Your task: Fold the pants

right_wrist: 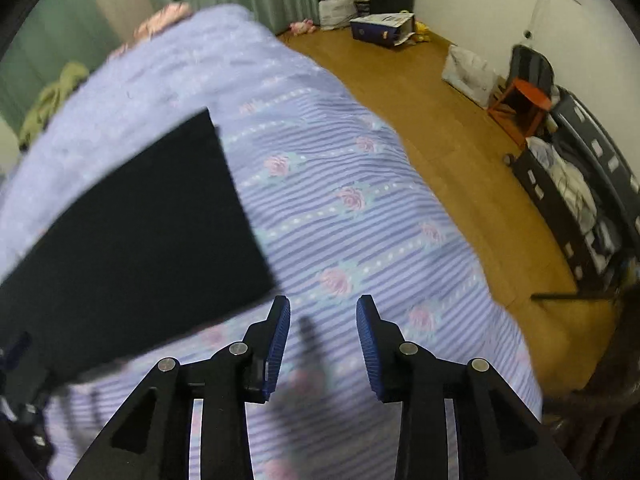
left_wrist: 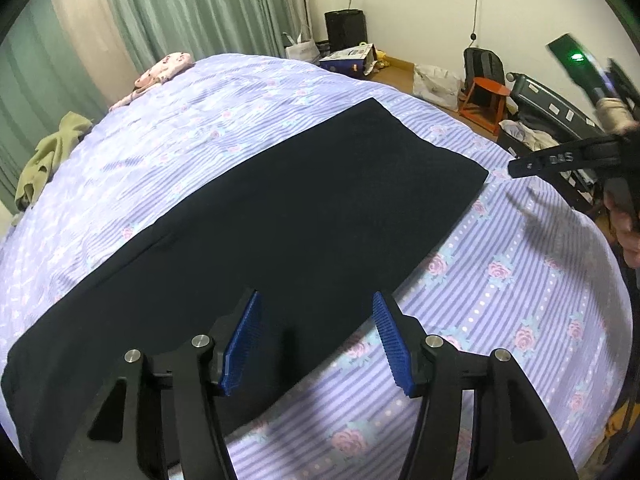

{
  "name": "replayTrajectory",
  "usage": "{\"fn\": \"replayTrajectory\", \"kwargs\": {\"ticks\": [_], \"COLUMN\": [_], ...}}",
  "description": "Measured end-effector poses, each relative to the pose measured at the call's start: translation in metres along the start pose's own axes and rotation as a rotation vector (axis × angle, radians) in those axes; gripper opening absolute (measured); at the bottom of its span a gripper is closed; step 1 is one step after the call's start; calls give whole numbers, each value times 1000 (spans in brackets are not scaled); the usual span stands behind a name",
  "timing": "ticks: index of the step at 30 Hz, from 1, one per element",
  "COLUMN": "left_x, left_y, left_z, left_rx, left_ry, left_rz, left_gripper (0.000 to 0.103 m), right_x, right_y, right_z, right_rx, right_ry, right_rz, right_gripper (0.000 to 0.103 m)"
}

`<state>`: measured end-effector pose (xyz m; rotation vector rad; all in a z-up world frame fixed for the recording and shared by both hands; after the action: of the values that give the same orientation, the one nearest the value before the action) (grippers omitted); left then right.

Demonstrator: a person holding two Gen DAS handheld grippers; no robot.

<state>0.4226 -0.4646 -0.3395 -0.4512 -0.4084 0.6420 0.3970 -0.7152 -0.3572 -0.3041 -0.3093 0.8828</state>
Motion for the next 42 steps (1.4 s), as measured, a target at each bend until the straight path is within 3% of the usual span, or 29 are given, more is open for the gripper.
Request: {"fn": "replayTrajectory", "kwargs": {"ticks": [4,10,14,19,29,32,37,42], "left_x": [9,32,59,103,211,251,323,394], "left_y": [0,16,50,119,278,321,390,457], "left_z": [27,99,148,196,261,271,267,236], "left_rx": [-18,-54,-54,5,81,83,87,55], "left_ry": [-4,-92,-180,-303,-416,-427,-423,-374], "left_rz": [53,163,252,340,489,566,708,952], "left_gripper": [57,68,71,72,76,78,80,81], "right_x": [16,69,111,179,326,367,434,475], "right_y": [13,38,64,106,230,268,332,374], "right_z": [40,100,133,159,203,198,171,134], "right_rx": [-80,-117,-93,-65,-50,11,111,190], "right_ry": [-33,-158,-253,-345,-459,-486,-455,-427], "right_rz": [15,159,265,402,547,542,520,461], "right_gripper": [62,62,63,63,62,63,63,63]}}
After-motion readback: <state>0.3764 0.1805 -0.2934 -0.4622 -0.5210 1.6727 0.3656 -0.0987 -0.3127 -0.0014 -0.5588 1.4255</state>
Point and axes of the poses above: each gripper's, at about its wrist camera, not at the fingertips, and z roughly against the way its jaws point, x to its left, y to its underside, the point moved 3 cm from there along -z, roughly the way its jaws point, and after that the axes turned 9 degrees about -z, right-handed, at the moved point
